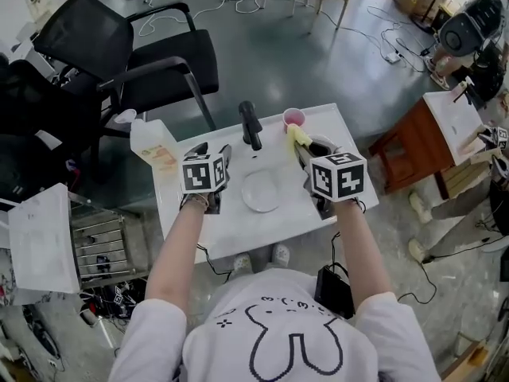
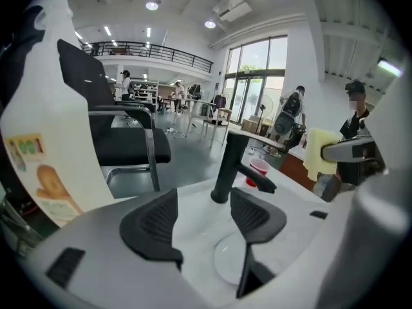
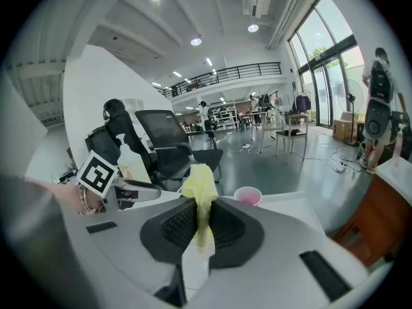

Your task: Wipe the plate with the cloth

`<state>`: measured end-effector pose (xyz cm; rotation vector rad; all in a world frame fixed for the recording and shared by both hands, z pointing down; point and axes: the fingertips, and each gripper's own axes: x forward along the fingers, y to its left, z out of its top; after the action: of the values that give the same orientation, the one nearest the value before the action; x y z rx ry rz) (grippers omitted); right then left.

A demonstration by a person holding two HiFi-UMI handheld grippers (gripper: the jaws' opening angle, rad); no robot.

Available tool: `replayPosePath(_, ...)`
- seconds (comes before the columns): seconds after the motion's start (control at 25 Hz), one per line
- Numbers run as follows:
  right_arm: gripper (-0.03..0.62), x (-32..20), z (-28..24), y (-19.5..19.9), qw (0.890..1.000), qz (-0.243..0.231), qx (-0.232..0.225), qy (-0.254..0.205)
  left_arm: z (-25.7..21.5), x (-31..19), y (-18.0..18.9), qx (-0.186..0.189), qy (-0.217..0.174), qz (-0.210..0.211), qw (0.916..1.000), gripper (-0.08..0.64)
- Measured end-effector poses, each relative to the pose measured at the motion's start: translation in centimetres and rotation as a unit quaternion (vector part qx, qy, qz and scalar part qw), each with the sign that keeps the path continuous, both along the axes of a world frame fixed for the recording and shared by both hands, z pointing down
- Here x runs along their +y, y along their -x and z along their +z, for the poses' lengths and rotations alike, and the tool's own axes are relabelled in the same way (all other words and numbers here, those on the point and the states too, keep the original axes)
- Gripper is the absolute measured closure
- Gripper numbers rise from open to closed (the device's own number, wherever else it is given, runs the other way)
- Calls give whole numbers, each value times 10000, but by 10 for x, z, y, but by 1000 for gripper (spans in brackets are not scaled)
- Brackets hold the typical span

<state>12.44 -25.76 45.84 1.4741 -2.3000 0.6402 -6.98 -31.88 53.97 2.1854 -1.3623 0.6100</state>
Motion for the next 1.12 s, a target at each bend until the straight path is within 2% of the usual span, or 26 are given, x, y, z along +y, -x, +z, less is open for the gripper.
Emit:
replayPosePath(0.16, 541, -2, -27, 2, 9992, -7, 129, -369, -35, -2, 5, 52, -450, 46, 9990, 307)
replayPosePath(0.28, 541, -4, -46, 8, 9969, -72, 329, -715, -67, -4, 6, 5, -965, 211, 9951, 307)
replayPosePath(0.4, 541, -4, -71, 11, 9910, -95, 607, -1191, -108, -6, 6, 28, -1569, 305, 9871, 307)
replayPosePath(0.48, 541, -5, -91, 11, 9851, -10, 752, -1544, -138, -7, 5, 49, -2006, 366, 9790, 307)
replayPosePath(0.68, 541, -4, -143, 11, 9649, 147, 982, -2431, -208, 1, 6, -45, -3067, 488, 9506, 308)
replayPosePath(0.88, 541, 3, -185, 12, 9509, 305, 774, -2981, -267, 22, 8, -69, -4122, 573, 9093, 317)
replayPosePath(1.04, 541, 10, -214, 8, 9332, 511, 828, -3460, -300, 38, 15, -50, -4686, 538, 8817, 344)
replayPosePath(1.12, 541, 15, -227, 6, 9233, 544, 904, -3693, -313, 43, 23, -54, -4897, 372, 8711, 386)
